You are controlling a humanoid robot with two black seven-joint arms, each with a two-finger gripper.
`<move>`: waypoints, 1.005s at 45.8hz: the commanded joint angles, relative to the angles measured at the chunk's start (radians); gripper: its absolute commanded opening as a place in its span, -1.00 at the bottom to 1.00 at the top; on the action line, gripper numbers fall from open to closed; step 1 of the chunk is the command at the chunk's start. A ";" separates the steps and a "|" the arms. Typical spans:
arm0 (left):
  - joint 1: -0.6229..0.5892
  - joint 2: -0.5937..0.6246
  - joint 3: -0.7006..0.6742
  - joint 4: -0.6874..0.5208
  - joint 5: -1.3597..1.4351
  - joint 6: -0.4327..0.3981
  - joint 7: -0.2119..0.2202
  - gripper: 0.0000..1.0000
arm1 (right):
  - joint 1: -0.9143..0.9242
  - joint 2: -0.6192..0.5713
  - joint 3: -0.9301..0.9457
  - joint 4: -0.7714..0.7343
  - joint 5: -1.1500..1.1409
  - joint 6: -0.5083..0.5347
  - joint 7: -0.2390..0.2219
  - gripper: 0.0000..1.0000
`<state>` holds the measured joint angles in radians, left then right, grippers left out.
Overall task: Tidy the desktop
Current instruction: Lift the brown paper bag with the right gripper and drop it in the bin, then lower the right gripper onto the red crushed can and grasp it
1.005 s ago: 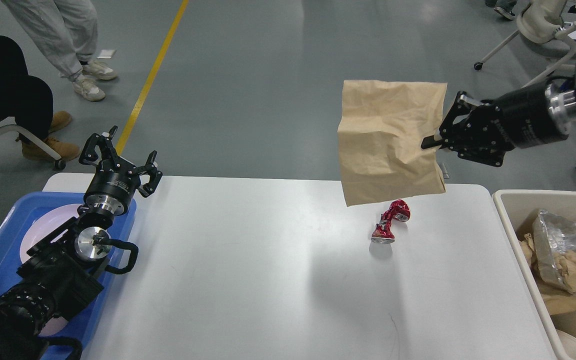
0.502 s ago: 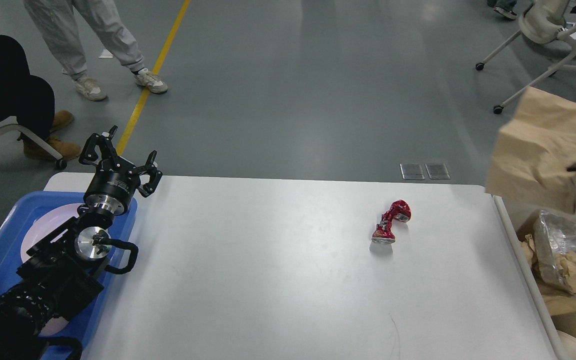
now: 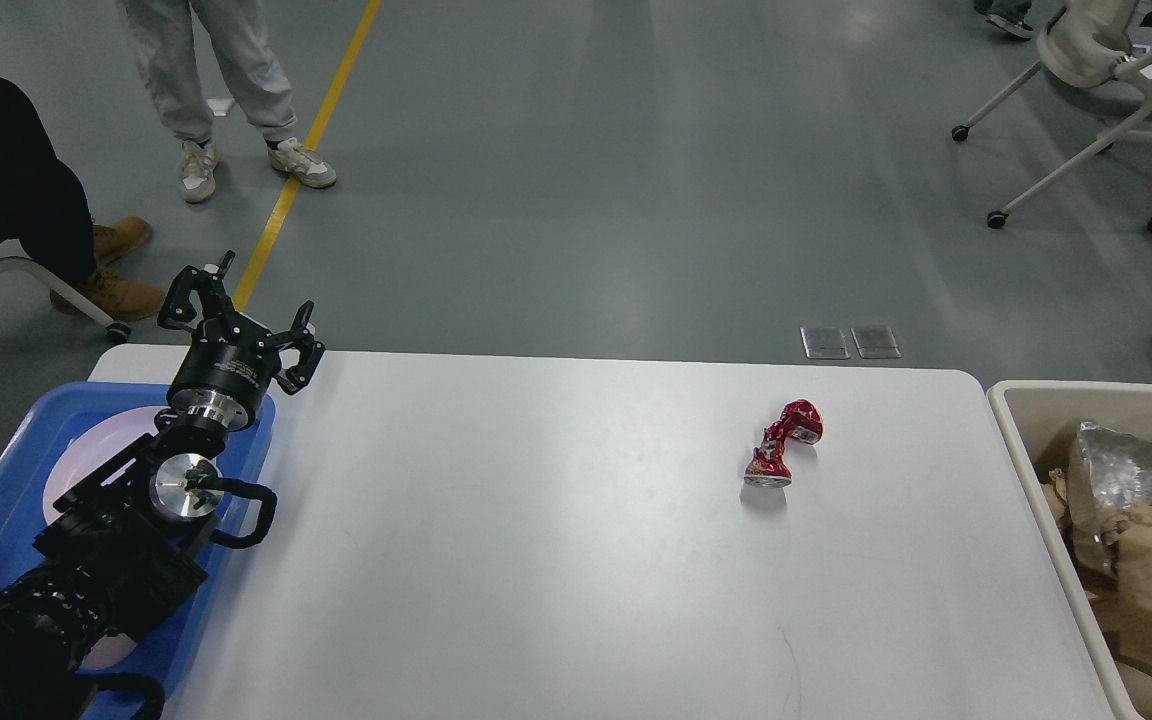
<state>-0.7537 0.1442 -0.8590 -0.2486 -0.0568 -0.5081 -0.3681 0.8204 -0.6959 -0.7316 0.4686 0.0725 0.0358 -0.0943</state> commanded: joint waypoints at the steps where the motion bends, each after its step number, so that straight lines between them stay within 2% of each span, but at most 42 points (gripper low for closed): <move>1: 0.001 0.000 0.000 0.000 0.000 0.000 0.000 0.93 | 0.002 0.019 -0.005 0.007 0.001 -0.002 -0.001 1.00; 5: 0.001 0.000 0.000 0.000 0.000 0.000 0.000 0.93 | 0.038 0.056 -0.017 0.007 0.001 -0.002 -0.001 1.00; 14: 0.001 0.000 0.000 0.000 0.000 0.000 0.000 0.93 | 0.285 0.101 -0.146 0.045 0.000 0.036 -0.005 1.00; 26: 0.001 0.000 0.000 0.000 0.000 0.000 0.000 0.93 | 0.698 0.289 -0.402 0.245 0.000 0.070 -0.005 1.00; 31: -0.001 0.000 0.000 0.000 0.000 -0.001 0.000 0.93 | 0.828 0.386 -0.427 0.286 0.000 0.199 -0.005 1.00; 42: 0.001 0.000 0.000 0.000 0.000 0.000 0.000 0.93 | 1.045 0.516 -0.417 0.291 0.006 0.656 -0.001 1.00; 46: 0.000 0.000 0.000 0.000 0.000 0.000 0.000 0.93 | 1.144 0.533 -0.416 0.337 0.006 0.782 0.001 1.00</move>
<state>-0.7533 0.1442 -0.8590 -0.2485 -0.0567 -0.5080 -0.3681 1.8484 -0.1903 -1.1496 0.7613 0.0773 0.6548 -0.0962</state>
